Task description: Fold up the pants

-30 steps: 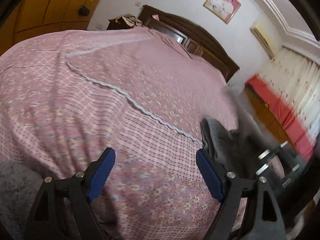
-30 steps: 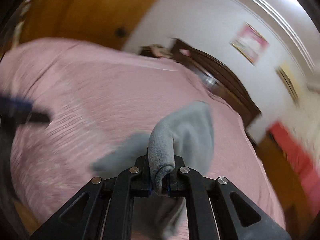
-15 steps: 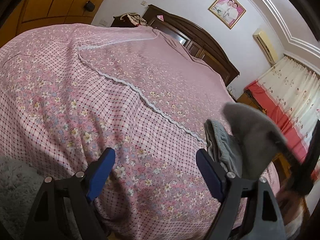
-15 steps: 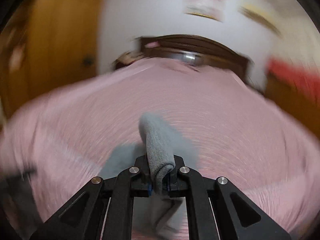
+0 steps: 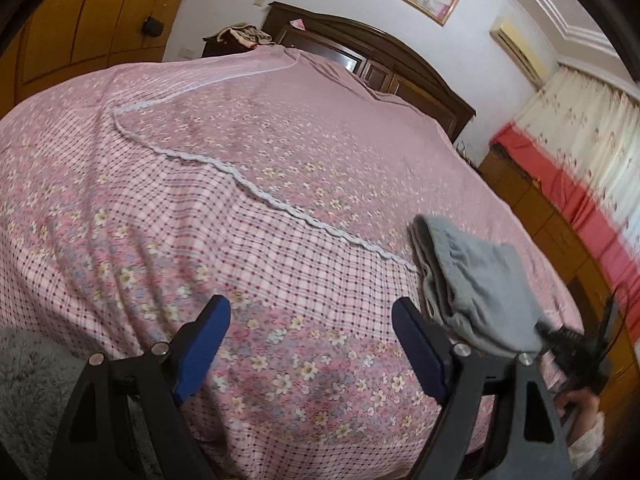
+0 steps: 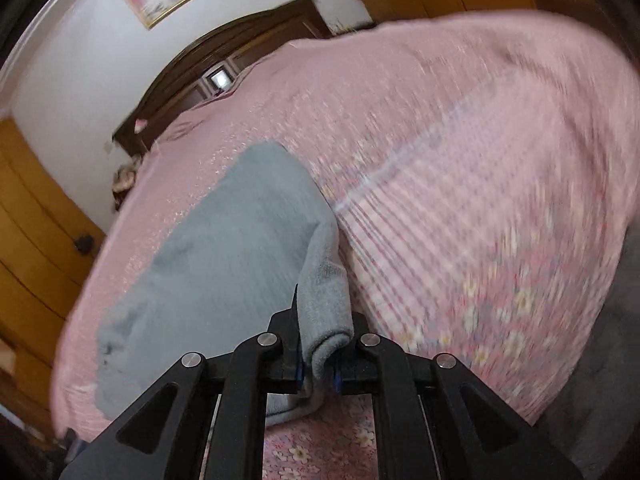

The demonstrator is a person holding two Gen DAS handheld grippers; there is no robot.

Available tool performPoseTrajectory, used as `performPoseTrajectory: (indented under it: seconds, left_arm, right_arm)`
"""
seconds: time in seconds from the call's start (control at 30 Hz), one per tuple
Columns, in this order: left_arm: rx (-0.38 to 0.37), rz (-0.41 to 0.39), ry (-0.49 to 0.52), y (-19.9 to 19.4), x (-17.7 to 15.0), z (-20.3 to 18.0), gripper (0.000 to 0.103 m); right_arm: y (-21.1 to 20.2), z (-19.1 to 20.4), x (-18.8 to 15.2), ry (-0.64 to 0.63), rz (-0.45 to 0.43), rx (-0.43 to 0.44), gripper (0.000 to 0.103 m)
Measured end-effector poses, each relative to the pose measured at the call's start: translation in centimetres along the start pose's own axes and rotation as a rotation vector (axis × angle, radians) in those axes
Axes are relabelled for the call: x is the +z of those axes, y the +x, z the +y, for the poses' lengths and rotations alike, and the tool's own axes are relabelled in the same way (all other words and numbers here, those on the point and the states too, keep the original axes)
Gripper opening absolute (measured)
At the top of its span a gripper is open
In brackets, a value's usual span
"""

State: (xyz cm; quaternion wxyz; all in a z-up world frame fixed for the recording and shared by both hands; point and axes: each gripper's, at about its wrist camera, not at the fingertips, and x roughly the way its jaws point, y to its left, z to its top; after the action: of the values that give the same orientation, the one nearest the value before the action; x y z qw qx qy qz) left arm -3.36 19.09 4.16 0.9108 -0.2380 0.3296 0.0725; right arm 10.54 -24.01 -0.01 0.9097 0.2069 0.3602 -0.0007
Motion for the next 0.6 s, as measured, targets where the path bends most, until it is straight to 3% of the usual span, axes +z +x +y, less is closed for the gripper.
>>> performPoseTrajectory:
  seconds: [0.07,0.17,0.23,0.33,0.47,0.6]
  left_arm:
    - [0.009,0.006,0.008,0.3,-0.1,-0.3,0.086]
    - [0.012,0.004,0.005,0.4,-0.1,-0.3,0.086]
    - [0.009,-0.001,-0.005,0.3,-0.1,-0.2,0.086]
    - [0.000,-0.010,-0.025,0.1,-0.1,0.1,0.086]
    - [-0.049,-0.031,-0.076,-0.5,0.2,1.9,0.086]
    - [-0.081,-0.025,-0.121,-0.4,0.3,3.0,0.086]
  right_arm:
    - [-1.2,2.6,0.9,-0.141,-0.055,-0.047,0.011]
    - [-3.9,11.5,0.0,-0.622,-0.215,-0.134,0.011]
    - [-4.3,17.1,-2.8,-0.897,-0.293,-0.165,0.011]
    - [-3.9,23.4,-9.2,-1.220,-0.329,-0.089,0.011]
    - [-1.1,26.0,-14.4,-1.301,-0.192,-0.005,0.011]
    - [-1.4,26.0,-16.1,-1.307,-0.236,-0.045,0.011]
